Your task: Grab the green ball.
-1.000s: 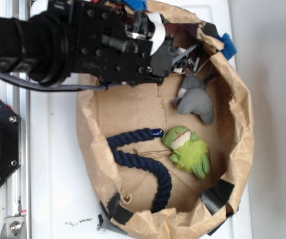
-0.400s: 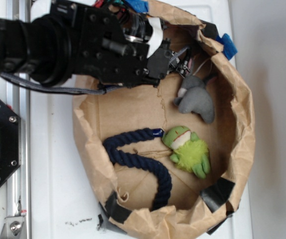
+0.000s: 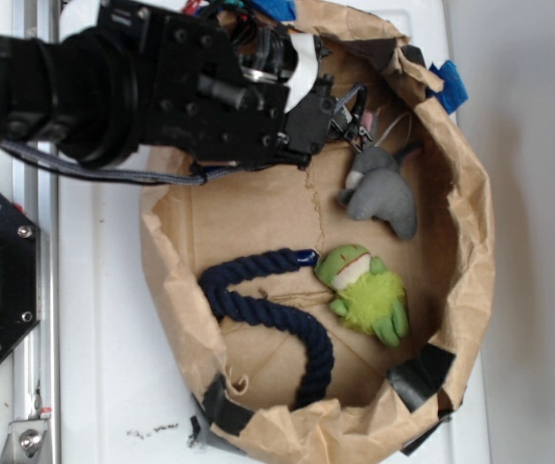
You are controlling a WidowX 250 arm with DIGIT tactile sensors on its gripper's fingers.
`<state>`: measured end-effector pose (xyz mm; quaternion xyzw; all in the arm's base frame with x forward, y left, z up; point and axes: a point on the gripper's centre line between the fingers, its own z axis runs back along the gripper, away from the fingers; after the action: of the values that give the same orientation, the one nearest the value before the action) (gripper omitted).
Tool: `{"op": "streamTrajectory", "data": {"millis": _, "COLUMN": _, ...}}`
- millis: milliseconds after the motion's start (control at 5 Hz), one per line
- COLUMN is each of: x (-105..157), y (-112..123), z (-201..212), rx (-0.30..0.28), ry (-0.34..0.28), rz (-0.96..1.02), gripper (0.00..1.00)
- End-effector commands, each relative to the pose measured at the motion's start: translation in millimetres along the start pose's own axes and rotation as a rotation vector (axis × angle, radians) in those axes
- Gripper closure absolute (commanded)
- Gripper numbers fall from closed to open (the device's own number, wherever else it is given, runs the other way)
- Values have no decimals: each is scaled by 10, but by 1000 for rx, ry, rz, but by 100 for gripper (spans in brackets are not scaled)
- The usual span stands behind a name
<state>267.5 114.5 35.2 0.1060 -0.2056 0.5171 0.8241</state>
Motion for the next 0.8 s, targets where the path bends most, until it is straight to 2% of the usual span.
{"op": "streamTrajectory", "data": {"millis": 0, "x": 94, "y": 326, "z": 116, "rx": -77, "ry": -11, "rz": -29, "gripper": 100}}
{"op": "streamTrajectory", "data": {"millis": 200, "x": 63, "y": 295, "z": 234, "rx": -145, "ry": 19, "rz": -106, "gripper": 100}}
{"op": "streamTrajectory", "data": {"millis": 400, "x": 58, "y": -130, "z": 725, "rx": -313, "ry": 158, "rz": -243, "gripper": 100}}
{"op": "streamTrajectory", "data": {"millis": 600, "x": 76, "y": -384, "z": 1157, "rx": -405, "ry": 271, "rz": -354, "gripper": 100}}
